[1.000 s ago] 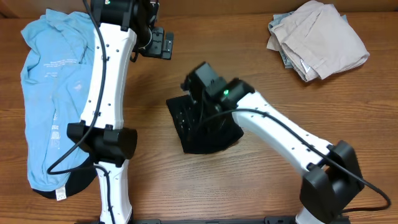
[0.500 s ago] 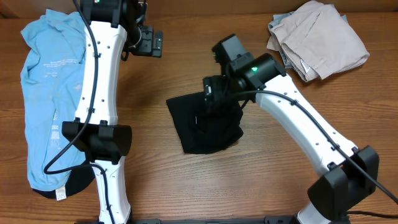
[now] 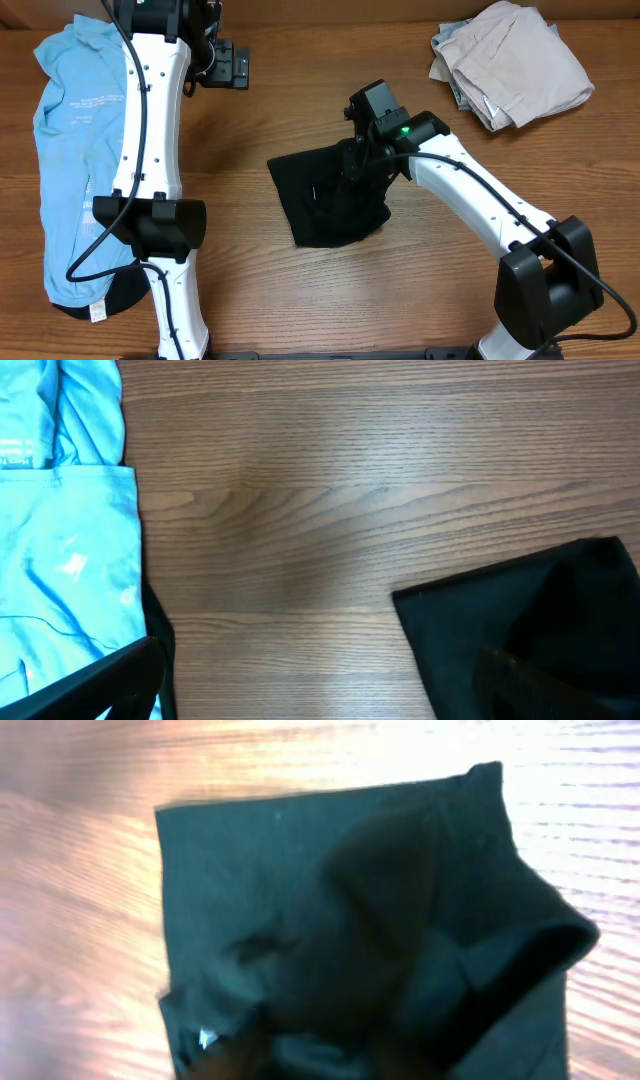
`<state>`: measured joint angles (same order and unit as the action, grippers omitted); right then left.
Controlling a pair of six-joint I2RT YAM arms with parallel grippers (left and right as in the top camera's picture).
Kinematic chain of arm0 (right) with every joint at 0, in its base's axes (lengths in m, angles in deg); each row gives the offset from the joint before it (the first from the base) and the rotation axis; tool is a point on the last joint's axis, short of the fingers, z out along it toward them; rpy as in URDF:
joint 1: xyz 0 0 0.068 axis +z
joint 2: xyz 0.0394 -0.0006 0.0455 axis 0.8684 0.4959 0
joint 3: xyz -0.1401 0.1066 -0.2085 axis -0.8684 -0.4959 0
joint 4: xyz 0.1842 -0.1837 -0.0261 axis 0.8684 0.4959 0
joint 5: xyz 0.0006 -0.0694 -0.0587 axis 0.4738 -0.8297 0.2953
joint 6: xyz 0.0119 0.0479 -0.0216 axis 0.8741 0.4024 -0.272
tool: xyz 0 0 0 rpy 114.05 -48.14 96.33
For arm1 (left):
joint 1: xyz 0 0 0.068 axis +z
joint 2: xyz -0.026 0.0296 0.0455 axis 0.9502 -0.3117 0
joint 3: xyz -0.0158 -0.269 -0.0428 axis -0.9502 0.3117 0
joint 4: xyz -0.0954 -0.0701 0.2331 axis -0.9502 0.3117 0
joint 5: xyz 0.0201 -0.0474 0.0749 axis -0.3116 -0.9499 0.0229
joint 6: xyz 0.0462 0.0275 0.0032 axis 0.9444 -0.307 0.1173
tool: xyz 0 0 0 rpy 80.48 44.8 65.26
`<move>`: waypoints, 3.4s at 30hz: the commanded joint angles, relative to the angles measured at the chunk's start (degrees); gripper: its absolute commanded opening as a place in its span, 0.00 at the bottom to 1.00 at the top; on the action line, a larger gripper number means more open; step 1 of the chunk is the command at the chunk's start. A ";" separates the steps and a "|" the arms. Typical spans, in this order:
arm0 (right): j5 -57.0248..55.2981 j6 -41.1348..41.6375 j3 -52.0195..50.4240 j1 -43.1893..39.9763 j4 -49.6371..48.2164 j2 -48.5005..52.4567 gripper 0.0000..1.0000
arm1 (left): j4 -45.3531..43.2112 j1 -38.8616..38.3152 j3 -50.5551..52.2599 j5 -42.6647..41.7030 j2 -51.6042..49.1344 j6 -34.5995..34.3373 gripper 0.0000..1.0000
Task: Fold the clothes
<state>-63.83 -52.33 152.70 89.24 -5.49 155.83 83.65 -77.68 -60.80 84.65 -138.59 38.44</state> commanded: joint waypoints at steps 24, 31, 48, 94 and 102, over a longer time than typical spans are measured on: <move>5.46 3.28 11.91 15.56 -1.99 4.09 0.80 | -7.30 1.81 -0.33 0.50 -0.24 1.11 1.00; -0.59 3.28 17.68 11.17 20.68 1.36 0.84 | -6.80 1.81 -0.33 0.44 -0.24 1.09 1.00; 2.93 13.27 -2.36 21.55 11.06 1.88 0.47 | -6.51 1.81 -0.33 0.09 -0.44 1.11 1.00; -1.03 0.90 0.48 6.34 14.10 9.01 0.87 | -5.14 2.19 -0.31 0.61 -0.76 1.14 1.00; -3.67 0.83 0.48 -1.70 8.72 15.89 0.89 | -5.84 2.19 -0.31 -1.86 -0.76 1.16 1.00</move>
<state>-63.98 -50.86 153.47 91.73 4.49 168.70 78.01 -75.91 -60.80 83.93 -138.74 38.44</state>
